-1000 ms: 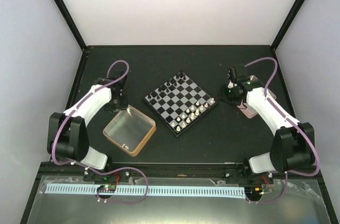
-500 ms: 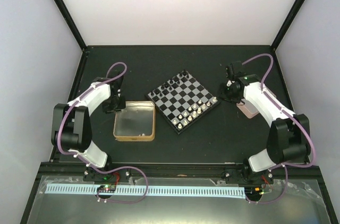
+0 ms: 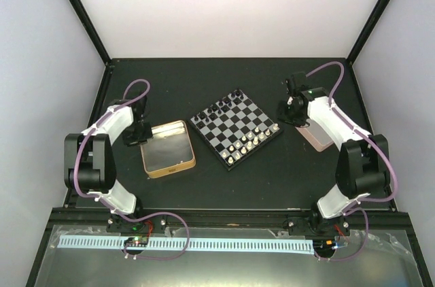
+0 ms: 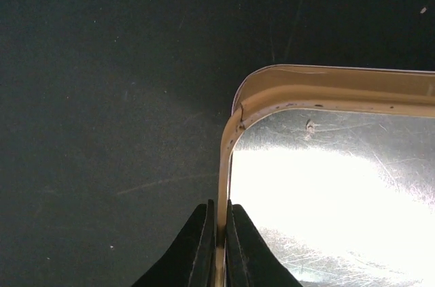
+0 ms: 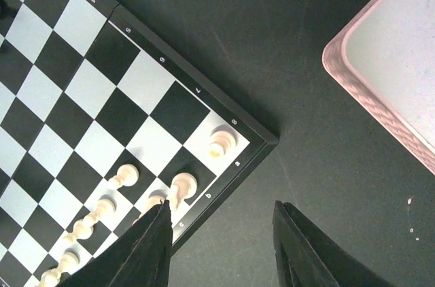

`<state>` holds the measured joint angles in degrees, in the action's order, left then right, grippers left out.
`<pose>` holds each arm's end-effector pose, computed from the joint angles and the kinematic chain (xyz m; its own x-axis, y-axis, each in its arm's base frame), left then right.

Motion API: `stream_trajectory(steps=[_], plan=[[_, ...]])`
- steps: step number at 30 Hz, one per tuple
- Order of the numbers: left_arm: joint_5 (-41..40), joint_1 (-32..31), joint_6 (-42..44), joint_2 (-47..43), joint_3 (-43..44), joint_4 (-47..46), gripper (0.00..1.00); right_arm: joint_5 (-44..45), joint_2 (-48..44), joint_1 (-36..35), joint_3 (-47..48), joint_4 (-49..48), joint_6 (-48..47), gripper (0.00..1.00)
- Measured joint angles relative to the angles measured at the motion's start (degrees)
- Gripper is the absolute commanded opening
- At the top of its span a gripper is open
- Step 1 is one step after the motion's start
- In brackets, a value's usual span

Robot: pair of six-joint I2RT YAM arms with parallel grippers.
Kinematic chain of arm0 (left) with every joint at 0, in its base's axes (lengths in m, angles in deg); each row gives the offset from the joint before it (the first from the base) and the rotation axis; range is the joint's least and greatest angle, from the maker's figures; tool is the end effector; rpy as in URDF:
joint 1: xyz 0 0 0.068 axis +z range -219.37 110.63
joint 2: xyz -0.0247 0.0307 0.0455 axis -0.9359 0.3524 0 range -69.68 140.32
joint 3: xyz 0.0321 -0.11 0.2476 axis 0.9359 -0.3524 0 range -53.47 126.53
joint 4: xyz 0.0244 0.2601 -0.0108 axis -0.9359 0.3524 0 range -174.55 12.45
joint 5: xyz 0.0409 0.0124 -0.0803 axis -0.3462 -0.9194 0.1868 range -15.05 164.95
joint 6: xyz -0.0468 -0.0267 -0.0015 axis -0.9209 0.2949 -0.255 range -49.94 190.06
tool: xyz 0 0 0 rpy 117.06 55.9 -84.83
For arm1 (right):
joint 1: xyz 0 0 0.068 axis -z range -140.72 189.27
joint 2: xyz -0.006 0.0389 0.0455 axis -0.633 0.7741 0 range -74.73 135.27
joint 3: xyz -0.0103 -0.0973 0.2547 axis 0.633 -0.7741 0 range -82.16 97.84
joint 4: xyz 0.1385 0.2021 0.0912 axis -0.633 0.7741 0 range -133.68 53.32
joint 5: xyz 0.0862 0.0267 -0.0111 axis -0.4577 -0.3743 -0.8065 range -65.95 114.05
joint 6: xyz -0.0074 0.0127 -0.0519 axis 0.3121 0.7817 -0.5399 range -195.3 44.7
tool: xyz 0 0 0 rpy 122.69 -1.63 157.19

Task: Set up the chess pieces on the board
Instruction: Adjust the storage box at the center of the board.

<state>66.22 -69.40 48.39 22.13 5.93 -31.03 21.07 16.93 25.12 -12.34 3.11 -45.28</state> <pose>0.2752 0.0053 0.1878 -0.9233 -0.3643 -0.1217 -0.3777 0.9188 0.1146 0.3072 0.0794 0.2399 -0.9132 0.2850 -0.2913 0.2244 0.9483 0.2243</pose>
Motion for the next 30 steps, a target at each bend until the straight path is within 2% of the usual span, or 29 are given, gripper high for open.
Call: stream_trajectory(steps=[5,9,13,19,23,30], plan=[[1.3,0.1,-2.8,-1.4,-0.8,0.1,0.42,0.0,1.7,0.0,1.3,0.2,-0.2,0.43],[1.3,0.1,-2.9,-1.8,-0.7,-0.1,0.57,0.1,2.5,0.0,2.9,0.4,-0.5,0.43],[1.0,0.0,0.4,-1.8,0.4,-0.9,0.65,0.3,3.1,0.0,4.0,0.5,-1.0,0.43],[0.8,-1.8,6.4,-1.6,2.6,-3.7,0.68,1.0,3.7,0.0,4.6,0.6,-1.6,0.43],[0.8,-4.4,11.5,1.7,7.3,-4.9,0.68,1.6,4.5,0.0,5.3,0.7,-1.8,0.43],[2.4,-8.1,18.9,10.7,14.4,-6.7,0.59,2.6,5.3,0.0,5.9,0.9,-2.3,0.43]])
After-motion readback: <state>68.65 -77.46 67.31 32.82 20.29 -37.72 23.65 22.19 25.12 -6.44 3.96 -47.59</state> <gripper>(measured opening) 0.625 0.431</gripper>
